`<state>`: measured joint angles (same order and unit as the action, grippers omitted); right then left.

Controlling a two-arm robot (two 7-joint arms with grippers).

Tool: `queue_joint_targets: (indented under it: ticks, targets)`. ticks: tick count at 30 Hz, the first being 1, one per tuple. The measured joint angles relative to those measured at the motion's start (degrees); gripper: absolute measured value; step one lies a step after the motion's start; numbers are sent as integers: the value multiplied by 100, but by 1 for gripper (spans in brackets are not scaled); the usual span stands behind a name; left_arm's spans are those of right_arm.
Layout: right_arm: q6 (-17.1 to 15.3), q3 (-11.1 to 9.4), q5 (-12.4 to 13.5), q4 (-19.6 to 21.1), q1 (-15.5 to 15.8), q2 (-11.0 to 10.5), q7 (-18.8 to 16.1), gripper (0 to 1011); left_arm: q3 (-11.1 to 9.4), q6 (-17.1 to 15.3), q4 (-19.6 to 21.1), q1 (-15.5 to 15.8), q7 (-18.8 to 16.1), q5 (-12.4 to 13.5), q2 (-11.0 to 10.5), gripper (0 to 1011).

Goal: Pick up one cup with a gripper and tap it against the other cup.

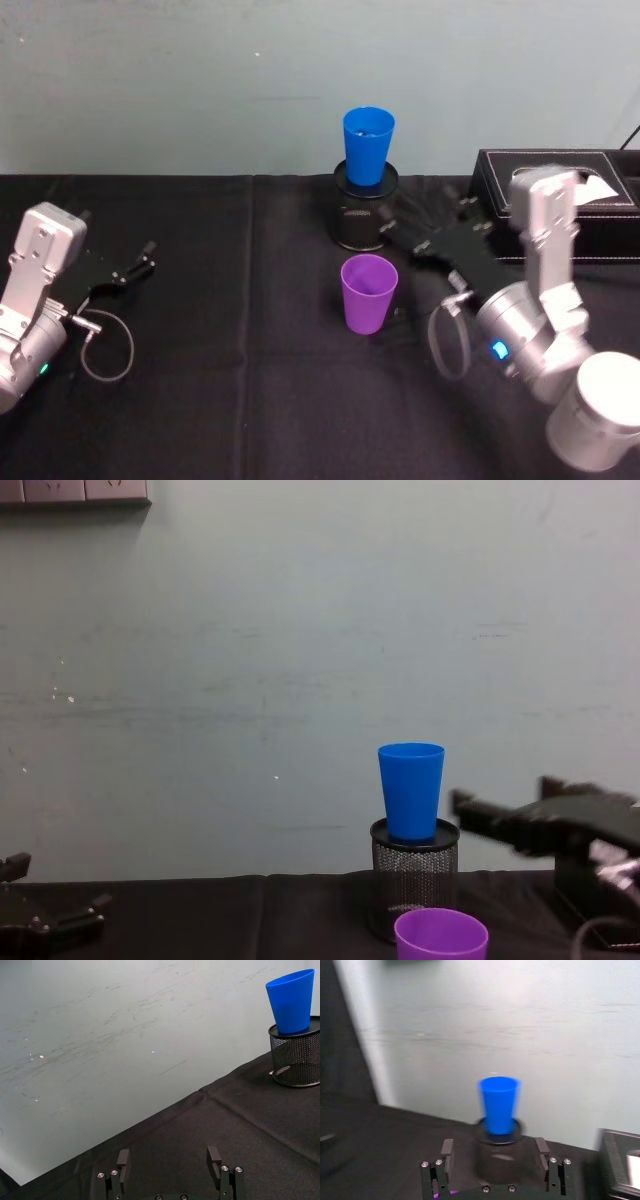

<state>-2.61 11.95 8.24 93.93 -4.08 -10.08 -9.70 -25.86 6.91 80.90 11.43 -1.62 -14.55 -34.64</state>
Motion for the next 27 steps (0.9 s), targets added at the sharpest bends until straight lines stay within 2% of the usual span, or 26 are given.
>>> queue_joint_targets:
  ticks: [6, 9, 14, 18, 27]
  targets:
    - [-455, -314, -105, 79, -40, 31, 371, 1000, 0, 0, 0, 0, 0, 0, 0, 1000]
    - [-572, -372, -280, -201, -109, 54, 495, 1000, 0, 0, 0, 0, 0, 0, 0, 1000]
    - [-437, -354, -465, -551, -166, 108, 565, 1000, 0, 0, 0, 0, 0, 0, 0, 1000]
    - [-33, -320, -617, -957, -231, 208, 593, 1002, -1, 0, 1, 0, 0, 0, 0, 1000]
    - [-75, -315, -618, -922, -231, 196, 594, 1002, 0, 0, 0, 0, 0, 0, 0, 1000]
